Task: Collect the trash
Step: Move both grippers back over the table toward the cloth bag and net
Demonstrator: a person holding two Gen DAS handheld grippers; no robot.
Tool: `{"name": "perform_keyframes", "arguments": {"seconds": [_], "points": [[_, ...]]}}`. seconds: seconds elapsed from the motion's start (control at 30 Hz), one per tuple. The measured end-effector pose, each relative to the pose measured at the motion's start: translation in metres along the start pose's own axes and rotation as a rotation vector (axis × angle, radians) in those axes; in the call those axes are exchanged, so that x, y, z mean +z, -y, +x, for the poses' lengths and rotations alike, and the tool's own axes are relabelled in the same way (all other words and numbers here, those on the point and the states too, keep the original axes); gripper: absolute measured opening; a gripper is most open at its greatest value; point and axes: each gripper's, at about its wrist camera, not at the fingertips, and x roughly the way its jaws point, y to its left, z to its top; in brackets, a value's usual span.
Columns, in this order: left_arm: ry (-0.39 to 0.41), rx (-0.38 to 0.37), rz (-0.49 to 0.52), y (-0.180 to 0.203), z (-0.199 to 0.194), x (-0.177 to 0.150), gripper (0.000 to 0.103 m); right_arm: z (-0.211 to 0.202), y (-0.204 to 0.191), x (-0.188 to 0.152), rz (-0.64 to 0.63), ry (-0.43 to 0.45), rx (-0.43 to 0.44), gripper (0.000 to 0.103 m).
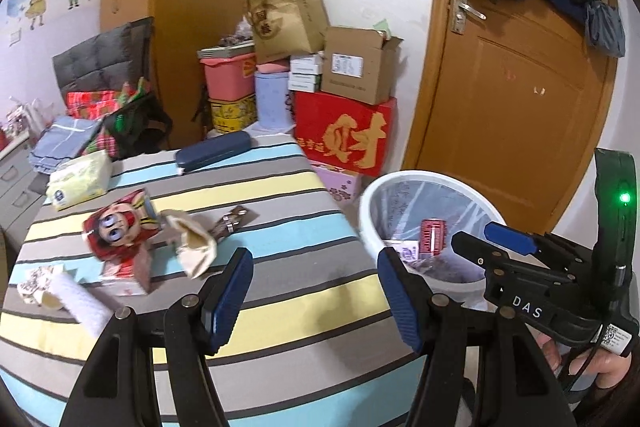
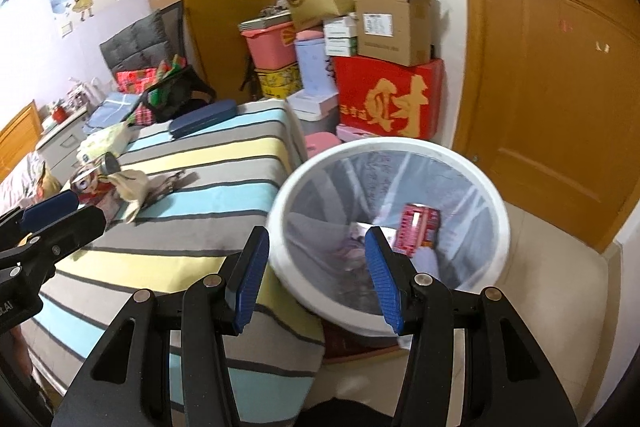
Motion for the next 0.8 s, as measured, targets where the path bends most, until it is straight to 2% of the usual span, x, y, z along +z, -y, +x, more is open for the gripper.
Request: {"name": "perform_keyframes", "arguments": {"seconds": [0.4,0.8], "points": [[0.023,0.139,-0.1,-0.068,-0.033,-0.021,0.065,0.007,-0.04,-0.002,-0.054,-0.003,0.071,0.051],[-0.009,0.231,-0.215,-0.139,-0.046,-0.046,0.066,0.021,-0.093,0.0,-0.144,-0.019,0.145,0.052]]}}
